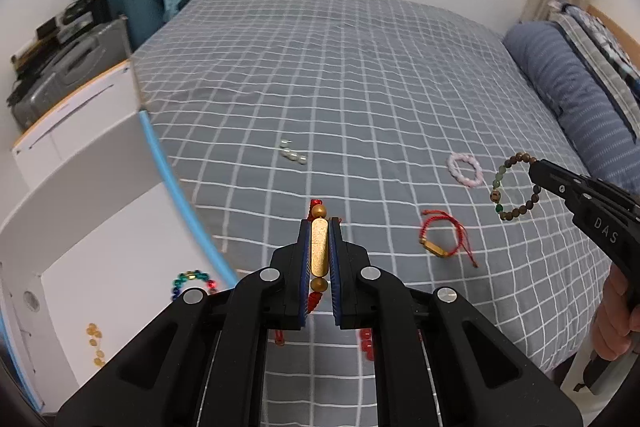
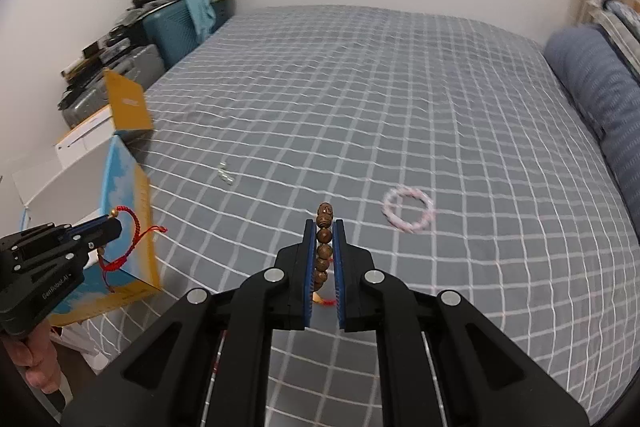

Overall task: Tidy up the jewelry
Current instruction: 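Carry the red string and wooden bracelets with both tools into the white box, then open both tools to release the bracelets into the box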

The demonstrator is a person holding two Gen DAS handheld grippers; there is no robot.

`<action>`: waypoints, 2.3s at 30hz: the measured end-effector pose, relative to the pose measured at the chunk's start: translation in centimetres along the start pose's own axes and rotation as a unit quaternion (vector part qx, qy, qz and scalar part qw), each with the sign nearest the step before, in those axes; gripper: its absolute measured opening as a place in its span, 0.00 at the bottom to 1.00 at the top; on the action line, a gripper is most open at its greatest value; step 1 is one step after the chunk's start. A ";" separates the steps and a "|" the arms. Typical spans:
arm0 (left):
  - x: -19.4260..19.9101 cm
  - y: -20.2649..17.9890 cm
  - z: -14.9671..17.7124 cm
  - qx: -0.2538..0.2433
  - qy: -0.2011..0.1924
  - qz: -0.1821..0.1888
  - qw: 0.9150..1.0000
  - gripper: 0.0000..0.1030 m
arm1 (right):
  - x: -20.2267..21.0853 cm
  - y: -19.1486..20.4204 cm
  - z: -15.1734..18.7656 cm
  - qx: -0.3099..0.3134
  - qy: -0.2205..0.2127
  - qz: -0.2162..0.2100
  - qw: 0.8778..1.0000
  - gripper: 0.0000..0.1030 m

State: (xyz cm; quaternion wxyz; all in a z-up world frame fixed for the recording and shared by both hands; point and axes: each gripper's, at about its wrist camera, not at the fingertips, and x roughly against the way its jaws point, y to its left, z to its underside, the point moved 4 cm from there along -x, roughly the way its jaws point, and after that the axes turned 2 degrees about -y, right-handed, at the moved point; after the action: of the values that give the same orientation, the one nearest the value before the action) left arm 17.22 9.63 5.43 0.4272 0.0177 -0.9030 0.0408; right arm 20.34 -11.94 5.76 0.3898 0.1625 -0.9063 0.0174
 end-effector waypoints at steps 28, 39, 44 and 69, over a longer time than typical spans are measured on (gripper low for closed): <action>6.3 16.3 3.4 0.129 -0.028 -0.107 0.985 0.08 | -0.3 21.9 -3.9 0.138 -0.021 -0.120 0.983 0.07; 6.7 21.3 7.1 0.180 -0.014 -0.142 0.973 0.08 | -1.7 28.9 -2.1 0.182 -0.003 -0.164 0.969 0.07; 6.4 23.2 8.9 0.200 -0.005 -0.151 0.968 0.08 | -3.5 30.9 -0.4 0.198 0.016 -0.169 0.965 0.07; 4.8 25.2 11.6 0.221 0.013 -0.162 0.962 0.40 | -7.9 32.2 2.6 0.200 0.078 -0.173 0.961 0.39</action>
State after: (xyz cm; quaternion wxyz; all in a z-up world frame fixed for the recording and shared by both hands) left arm 3.55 33.75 0.39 0.4256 0.2569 -0.8509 0.1699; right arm 13.68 20.31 1.35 0.4157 0.3896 -0.8093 0.1431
